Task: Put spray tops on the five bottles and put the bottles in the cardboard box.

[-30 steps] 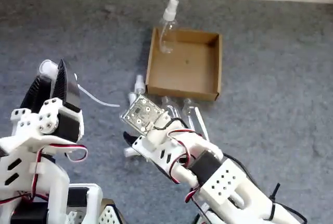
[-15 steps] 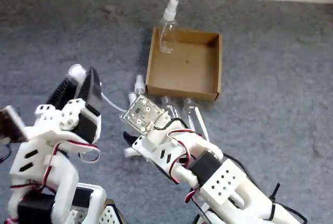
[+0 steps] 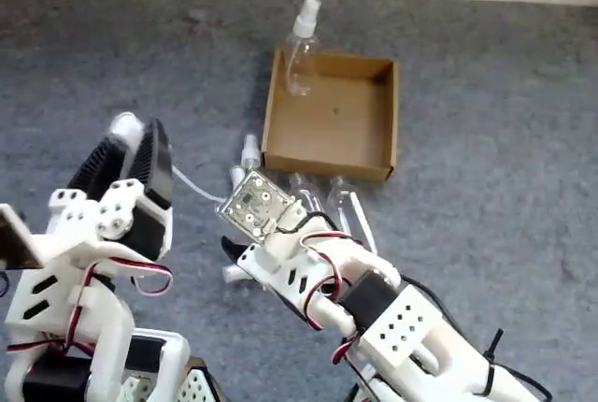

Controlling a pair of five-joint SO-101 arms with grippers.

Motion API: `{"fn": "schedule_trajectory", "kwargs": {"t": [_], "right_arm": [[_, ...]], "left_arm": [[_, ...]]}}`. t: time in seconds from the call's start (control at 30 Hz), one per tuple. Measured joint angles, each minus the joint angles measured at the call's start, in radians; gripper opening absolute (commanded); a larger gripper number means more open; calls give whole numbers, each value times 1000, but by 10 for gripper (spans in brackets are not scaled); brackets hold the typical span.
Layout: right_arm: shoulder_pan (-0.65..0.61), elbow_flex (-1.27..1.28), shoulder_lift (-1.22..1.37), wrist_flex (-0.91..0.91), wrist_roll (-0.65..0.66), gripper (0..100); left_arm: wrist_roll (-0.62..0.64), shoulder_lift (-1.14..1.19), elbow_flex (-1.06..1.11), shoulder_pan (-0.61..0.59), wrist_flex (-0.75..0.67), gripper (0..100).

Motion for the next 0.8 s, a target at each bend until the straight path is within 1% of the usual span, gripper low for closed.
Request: {"fn": "schedule_trajectory", "kwargs": {"t": [0.2,0.3,0.5,0.7,0.8], "right_arm": [[0,0,0,0,0,4],[0,0,0,0,0,4],[0,0,0,0,-2,4],[0,0,0,0,-2,4],[0,0,0,0,-2,4]], "left_arm": [[-2,0,-2,-14,0,4],[-34,0,-23,-14,0,4],[-44,0,-38,-15,0,4],[-44,0,-95,-18,66,4],[-44,-2,-83,-18,71,4]]}}
